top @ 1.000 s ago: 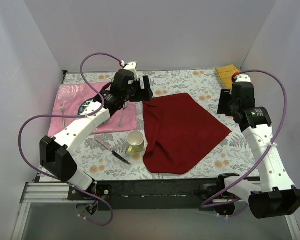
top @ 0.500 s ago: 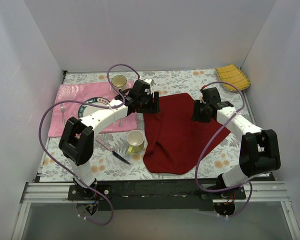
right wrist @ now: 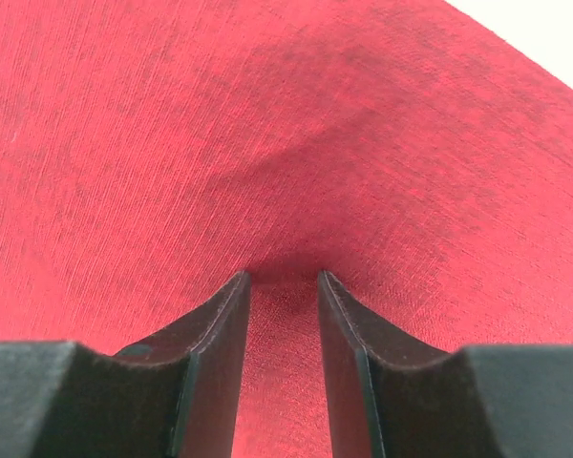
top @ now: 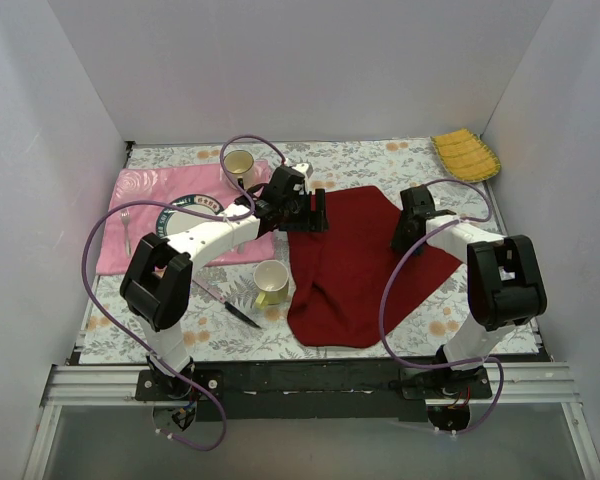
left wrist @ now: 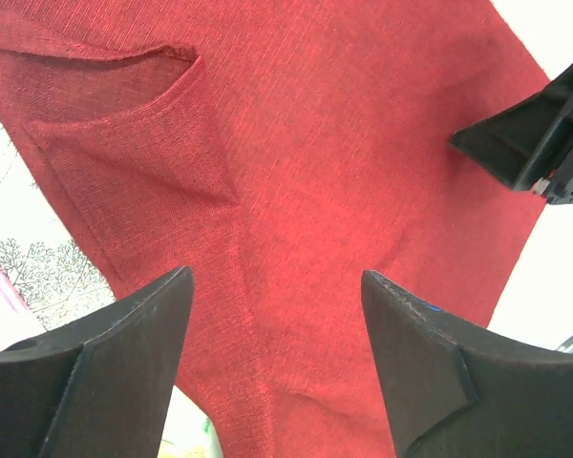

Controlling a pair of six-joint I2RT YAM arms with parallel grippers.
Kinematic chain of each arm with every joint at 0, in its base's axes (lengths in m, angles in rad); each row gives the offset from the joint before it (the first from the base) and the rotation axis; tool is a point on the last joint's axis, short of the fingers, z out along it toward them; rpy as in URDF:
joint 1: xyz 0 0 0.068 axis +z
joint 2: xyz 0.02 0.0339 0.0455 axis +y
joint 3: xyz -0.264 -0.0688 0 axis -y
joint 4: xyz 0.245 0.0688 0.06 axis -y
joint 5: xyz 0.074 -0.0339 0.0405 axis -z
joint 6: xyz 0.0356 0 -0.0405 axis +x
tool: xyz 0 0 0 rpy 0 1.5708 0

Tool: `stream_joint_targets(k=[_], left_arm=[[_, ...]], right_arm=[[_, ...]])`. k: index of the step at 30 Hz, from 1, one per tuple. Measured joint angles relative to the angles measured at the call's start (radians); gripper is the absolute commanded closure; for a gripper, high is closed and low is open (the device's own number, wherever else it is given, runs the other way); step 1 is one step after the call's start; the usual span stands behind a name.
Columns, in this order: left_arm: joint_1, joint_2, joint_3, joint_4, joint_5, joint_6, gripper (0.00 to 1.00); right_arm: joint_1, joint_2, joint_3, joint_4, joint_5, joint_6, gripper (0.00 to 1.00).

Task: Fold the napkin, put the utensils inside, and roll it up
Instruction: Flatten the napkin out

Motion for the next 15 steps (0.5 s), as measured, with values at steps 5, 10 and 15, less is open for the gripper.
stream_joint_targets(k=[5,10,15], left_arm=[[0.0,-0.007,-0.003,0.0,-0.019,0.002,0.23],[0.001,-0.024,-0.002,-0.004,-0.048,0.013,0.21],[0.001,-0.018,0.028,-0.031,-0.048,0.029,0.26]], right_arm=[[-0.057,-0.007,-0.02,0.025,0.038,0.055,0.57],[-0.233,-0.097,-0.123,0.043,0.105,0.087,0.59],[-0.361,-0.247,-0.229,-0.065,0.212,0.043,0.52]])
